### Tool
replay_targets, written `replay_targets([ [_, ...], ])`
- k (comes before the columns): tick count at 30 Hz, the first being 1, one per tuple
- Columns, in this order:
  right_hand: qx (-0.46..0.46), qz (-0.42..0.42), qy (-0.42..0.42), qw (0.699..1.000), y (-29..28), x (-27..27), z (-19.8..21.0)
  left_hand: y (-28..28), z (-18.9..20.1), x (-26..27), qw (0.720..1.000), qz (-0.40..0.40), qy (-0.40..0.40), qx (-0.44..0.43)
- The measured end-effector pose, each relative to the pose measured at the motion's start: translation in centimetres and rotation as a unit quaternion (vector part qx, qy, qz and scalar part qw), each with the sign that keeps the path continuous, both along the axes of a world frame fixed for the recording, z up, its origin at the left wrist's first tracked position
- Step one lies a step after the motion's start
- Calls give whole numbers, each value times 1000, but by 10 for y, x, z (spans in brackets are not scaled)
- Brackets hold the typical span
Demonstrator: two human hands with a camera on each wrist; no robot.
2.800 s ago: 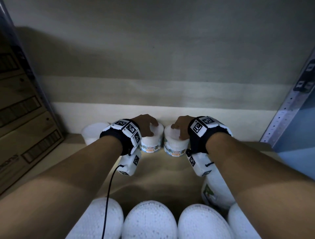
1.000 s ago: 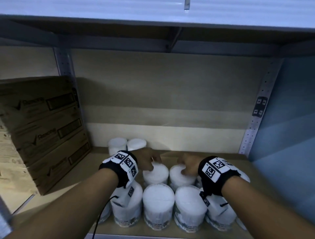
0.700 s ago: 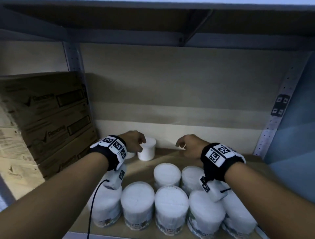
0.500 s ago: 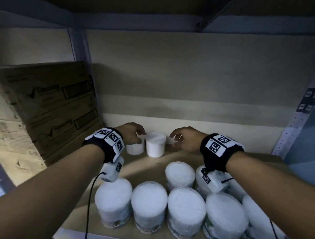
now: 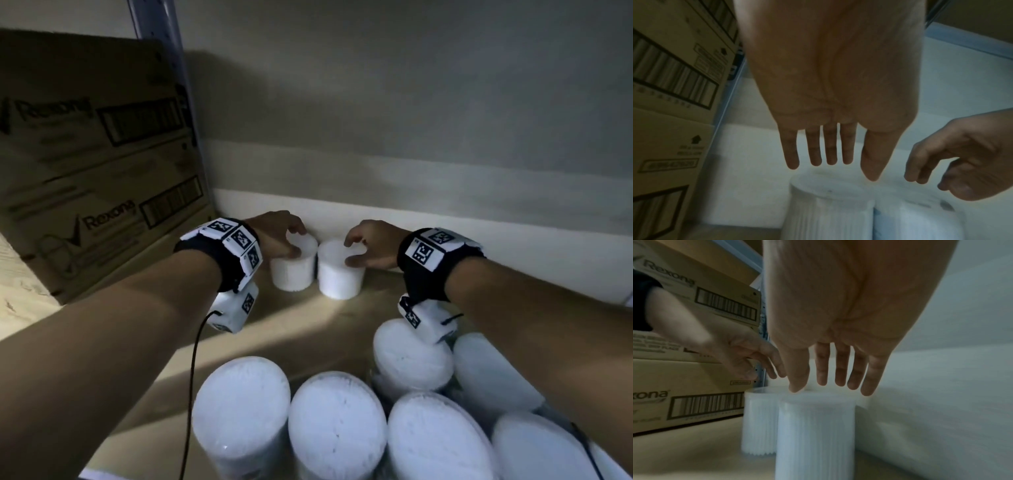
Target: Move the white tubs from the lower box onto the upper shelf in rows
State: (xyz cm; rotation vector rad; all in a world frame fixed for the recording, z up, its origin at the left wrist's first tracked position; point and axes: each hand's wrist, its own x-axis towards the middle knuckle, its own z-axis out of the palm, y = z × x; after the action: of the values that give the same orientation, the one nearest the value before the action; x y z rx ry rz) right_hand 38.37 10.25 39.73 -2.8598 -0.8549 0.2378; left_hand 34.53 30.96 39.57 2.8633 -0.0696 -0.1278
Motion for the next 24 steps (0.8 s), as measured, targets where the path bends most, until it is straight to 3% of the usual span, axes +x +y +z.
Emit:
replay_targets([
  [24,-81,-12,16,996,15,13,-1,3,-23,16,999,-25,4,23],
])
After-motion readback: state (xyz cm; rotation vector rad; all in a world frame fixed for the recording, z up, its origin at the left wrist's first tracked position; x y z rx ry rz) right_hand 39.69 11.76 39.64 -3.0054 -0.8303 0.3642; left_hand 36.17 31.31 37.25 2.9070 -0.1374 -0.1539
